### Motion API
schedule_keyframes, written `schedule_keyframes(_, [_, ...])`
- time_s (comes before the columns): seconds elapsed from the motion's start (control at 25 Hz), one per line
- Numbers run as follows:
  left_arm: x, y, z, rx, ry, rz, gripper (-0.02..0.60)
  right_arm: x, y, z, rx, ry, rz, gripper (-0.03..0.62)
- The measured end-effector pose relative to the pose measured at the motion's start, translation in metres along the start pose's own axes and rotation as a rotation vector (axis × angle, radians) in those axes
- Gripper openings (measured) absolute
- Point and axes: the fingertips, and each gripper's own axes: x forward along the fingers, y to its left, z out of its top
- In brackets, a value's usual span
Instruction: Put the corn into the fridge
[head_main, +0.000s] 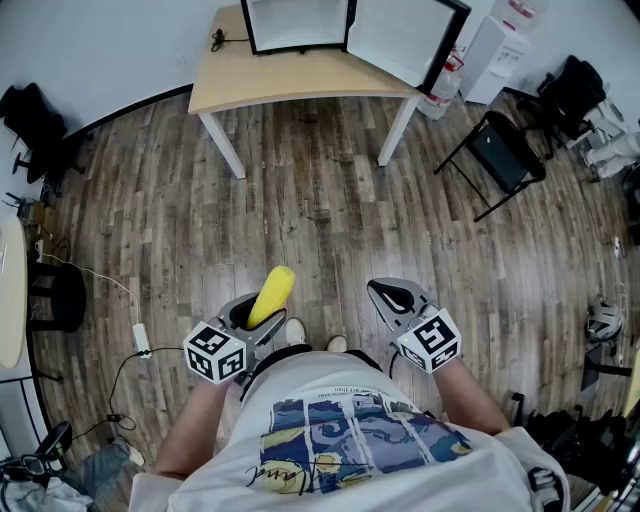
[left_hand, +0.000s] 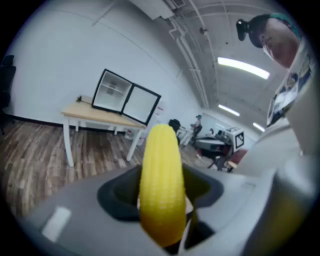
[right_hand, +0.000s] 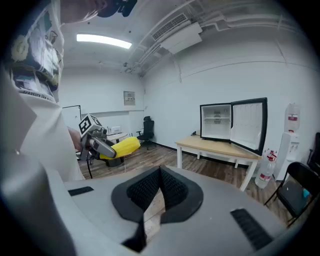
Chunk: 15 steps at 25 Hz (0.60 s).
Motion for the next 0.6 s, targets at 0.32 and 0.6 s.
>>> schedule_keyframes(0.32, [-0.014, 0.047, 0.029, 0.098, 0.016, -0.004, 0.247, 0.05, 0.023, 0.037, -0.024, 0.011, -0.021, 0.011])
schedule_keyframes(0.6, [-0.009, 0.091, 0.054, 0.136, 0.043, -0.015, 0.247, 0.091, 0.02, 0.058, -0.053, 0.018, -0.047, 0.012])
